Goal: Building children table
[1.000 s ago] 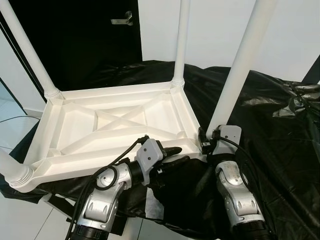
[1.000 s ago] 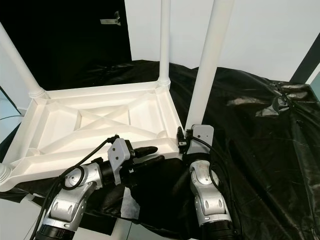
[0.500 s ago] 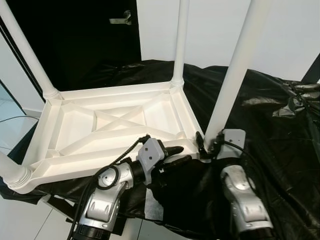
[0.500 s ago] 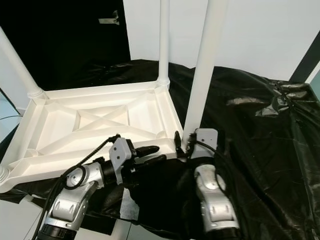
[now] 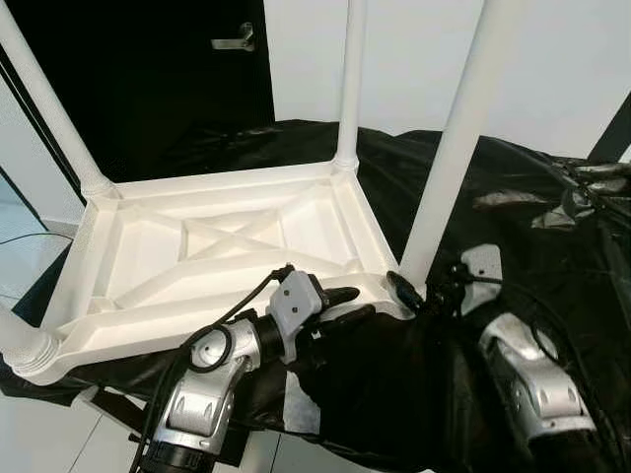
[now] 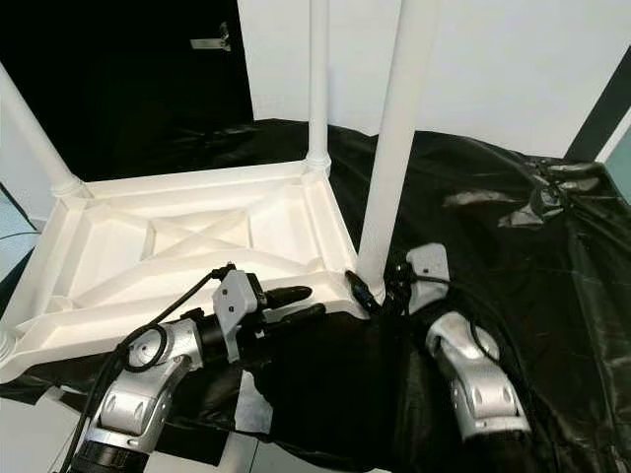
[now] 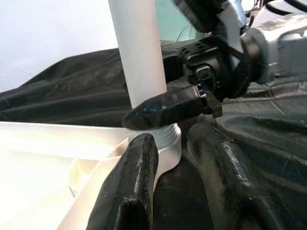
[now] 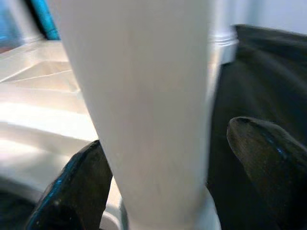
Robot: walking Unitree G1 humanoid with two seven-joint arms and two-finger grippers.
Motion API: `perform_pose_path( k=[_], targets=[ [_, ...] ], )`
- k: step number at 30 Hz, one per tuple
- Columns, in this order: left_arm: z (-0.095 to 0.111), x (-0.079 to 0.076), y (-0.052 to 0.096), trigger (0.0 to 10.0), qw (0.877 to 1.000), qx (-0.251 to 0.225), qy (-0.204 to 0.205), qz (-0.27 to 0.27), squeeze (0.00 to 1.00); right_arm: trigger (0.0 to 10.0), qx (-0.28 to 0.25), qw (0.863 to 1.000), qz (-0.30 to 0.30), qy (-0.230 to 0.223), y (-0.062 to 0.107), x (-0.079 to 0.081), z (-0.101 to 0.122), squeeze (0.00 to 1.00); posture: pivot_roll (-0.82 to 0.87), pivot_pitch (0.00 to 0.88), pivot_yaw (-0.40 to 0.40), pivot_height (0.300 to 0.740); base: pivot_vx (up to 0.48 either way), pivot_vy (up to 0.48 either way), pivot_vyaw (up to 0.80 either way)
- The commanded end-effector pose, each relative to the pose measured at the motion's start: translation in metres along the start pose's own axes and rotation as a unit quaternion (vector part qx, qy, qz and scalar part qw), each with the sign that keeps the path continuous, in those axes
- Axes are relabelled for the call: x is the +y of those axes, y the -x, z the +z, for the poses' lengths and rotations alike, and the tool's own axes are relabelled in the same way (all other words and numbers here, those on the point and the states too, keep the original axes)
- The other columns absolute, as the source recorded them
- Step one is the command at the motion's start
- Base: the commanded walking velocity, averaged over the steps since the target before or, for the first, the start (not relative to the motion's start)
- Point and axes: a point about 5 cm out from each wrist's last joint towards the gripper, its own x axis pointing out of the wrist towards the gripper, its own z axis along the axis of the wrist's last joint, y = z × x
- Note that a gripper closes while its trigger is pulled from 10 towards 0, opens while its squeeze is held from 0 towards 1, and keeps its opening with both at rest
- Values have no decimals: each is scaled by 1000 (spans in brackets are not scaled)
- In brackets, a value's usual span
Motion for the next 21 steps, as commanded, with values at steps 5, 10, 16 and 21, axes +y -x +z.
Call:
perform_pose_path(
  k=[5, 10, 16, 21],
  targets=[
    [0, 9, 1, 10000, 998, 5, -1, 58, 0, 8392, 15, 998, 59, 12, -14, -1, -3, 0, 5, 0, -16, 740, 0, 0, 0],
    [1, 9, 2, 10000, 998, 4, -2, 63, 0, 0, 25, 995, 92, 18, -19, 1, -3, 0, 19, 0, -27, 740, 0, 0, 0],
    [0, 5, 4, 10000, 998, 6, 2, 70, 0, 0, 45, 994, 98, 12, -8, -6, -13, 0, 29, 0, -35, 740, 0, 0, 0],
    [-1, 2, 4, 10000, 998, 6, 5, 68, 0, 10000, 43, 996, 77, -1, -5, -9, -15, 0, 24, 0, -35, 740, 0, 0, 0]
  ],
)
